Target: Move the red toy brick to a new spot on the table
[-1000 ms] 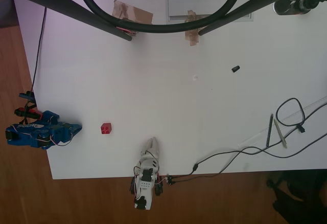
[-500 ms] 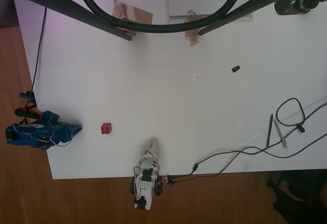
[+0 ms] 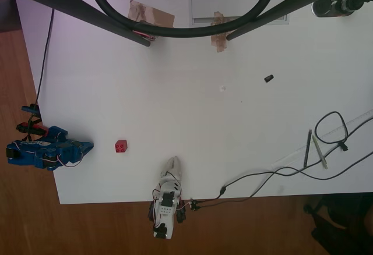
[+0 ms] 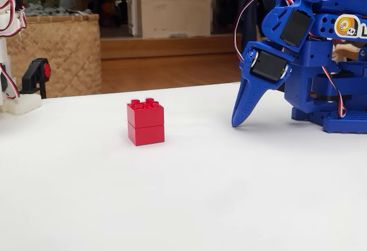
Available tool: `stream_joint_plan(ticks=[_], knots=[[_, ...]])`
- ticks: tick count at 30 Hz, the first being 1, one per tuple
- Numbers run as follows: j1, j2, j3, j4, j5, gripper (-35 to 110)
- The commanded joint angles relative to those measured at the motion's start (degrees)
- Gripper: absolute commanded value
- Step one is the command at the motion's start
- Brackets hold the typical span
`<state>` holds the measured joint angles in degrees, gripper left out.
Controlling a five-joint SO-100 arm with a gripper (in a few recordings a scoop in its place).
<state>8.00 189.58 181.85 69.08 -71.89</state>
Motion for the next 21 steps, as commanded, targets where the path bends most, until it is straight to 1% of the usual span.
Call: stream_joint_plan(ticks=[1,11,15,21], knots=[[0.70,-5.19,-7.29,0.53,-0.26,1],[0.70,-28.21,-32.08,-4.13,-4.13,11],[-0.35,-35.60,-36.39,-8.70,-5.19,15],[-2.37,-44.91,-36.39,-19.16,-8.09,23]])
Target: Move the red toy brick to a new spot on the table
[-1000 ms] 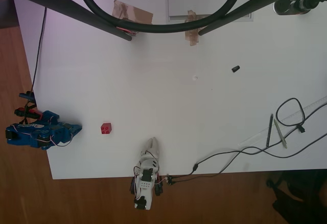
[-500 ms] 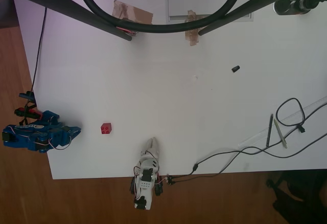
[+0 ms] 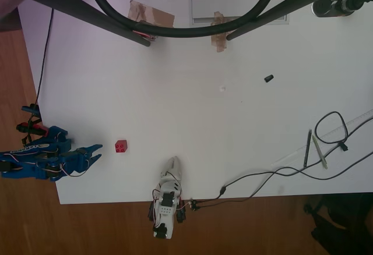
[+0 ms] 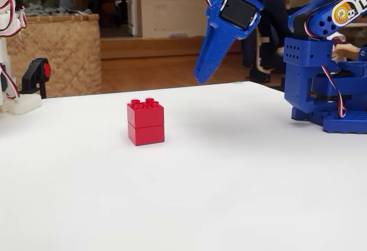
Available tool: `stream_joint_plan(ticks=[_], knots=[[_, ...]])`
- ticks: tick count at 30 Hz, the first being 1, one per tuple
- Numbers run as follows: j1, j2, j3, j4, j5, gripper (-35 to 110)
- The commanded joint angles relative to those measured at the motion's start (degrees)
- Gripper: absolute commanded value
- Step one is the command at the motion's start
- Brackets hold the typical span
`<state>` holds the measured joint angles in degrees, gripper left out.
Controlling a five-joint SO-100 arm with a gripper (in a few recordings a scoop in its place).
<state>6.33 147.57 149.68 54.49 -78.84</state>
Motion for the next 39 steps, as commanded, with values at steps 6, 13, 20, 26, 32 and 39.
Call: stream_joint_plan(ticks=[6,13,20,26,32,39], knots=[[-0.70,-10.72,-4.83,-14.06,-3.43,32],[0.79,-19.16,-6.50,-24.96,-5.54,37],[2.11,-28.48,-8.53,-34.45,-8.44,37],[1.41,-33.22,-6.50,-40.08,-8.53,36],[0.44,-35.95,-4.13,-44.30,-6.50,18],[1.05,-34.80,-3.08,-44.74,-5.10,2]])
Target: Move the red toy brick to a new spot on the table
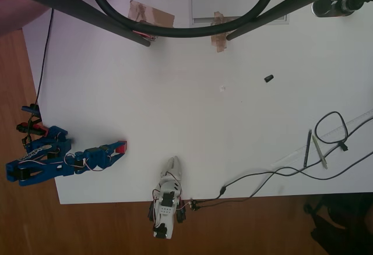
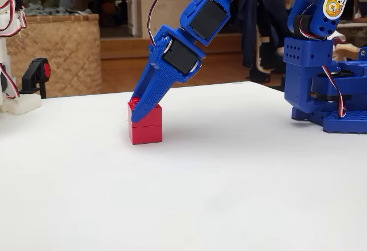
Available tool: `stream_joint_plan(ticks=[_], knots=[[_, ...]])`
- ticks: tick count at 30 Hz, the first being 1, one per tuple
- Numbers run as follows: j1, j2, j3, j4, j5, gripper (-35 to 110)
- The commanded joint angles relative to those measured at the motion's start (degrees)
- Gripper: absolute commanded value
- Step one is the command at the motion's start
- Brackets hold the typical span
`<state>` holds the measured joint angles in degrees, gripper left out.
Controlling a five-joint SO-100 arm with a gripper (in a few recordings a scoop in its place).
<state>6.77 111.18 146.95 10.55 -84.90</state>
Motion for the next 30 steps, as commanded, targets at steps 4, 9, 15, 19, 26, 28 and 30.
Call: stream_joint_plan(ticks=[4,9,15,19,26,28,30], knots=[[1.93,2.90,-1.67,2.02,1.67,0],[8.26,2.90,-15.91,13.80,5.27,0],[21.80,-0.35,-32.08,25.40,7.29,0],[33.57,-4.31,-39.29,33.75,8.53,0],[53.88,-9.23,-35.51,33.31,0.97,1],[58.36,-10.11,-35.16,32.87,-0.88,1],[62.49,-10.55,-34.80,32.78,-2.64,1]])
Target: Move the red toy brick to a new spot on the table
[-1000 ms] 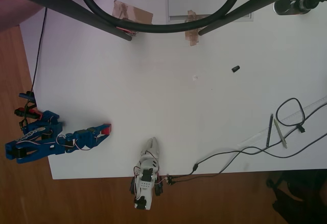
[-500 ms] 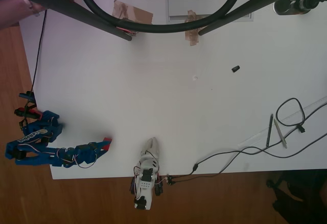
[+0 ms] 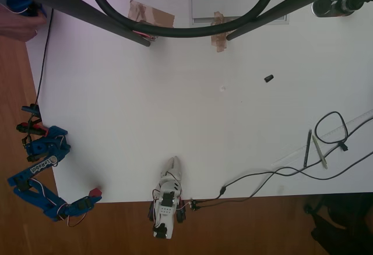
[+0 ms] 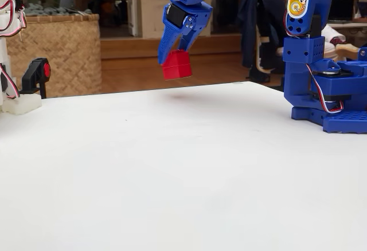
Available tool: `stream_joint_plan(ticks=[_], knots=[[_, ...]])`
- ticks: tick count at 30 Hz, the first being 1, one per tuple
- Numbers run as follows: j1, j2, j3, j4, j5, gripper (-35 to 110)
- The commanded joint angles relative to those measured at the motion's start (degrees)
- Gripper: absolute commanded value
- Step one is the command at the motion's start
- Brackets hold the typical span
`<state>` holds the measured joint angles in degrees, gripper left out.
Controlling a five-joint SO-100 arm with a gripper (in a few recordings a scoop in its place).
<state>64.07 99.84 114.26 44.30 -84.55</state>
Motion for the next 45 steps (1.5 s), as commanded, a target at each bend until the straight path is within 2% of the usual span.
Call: stream_joint_plan(ticks=[1,6,10,15,18,21,27,31,39,45], knots=[[7.29,0.79,-1.67,-1.05,-3.87,1],[15.21,0.97,4.13,-4.13,-9.93,1],[16.35,1.41,10.81,-6.86,-11.95,3],[15.56,4.13,19.25,-13.18,-14.85,21],[15.03,6.94,16.88,-11.95,-15.29,29],[13.01,9.49,6.86,-5.54,-12.74,32],[1.85,14.06,-8.53,5.89,-4.39,32],[-8.17,20.74,-8.17,12.92,-2.02,32],[-29.53,46.85,26.10,12.92,-9.05,15],[-46.23,59.15,42.63,12.57,-8.79,2]])
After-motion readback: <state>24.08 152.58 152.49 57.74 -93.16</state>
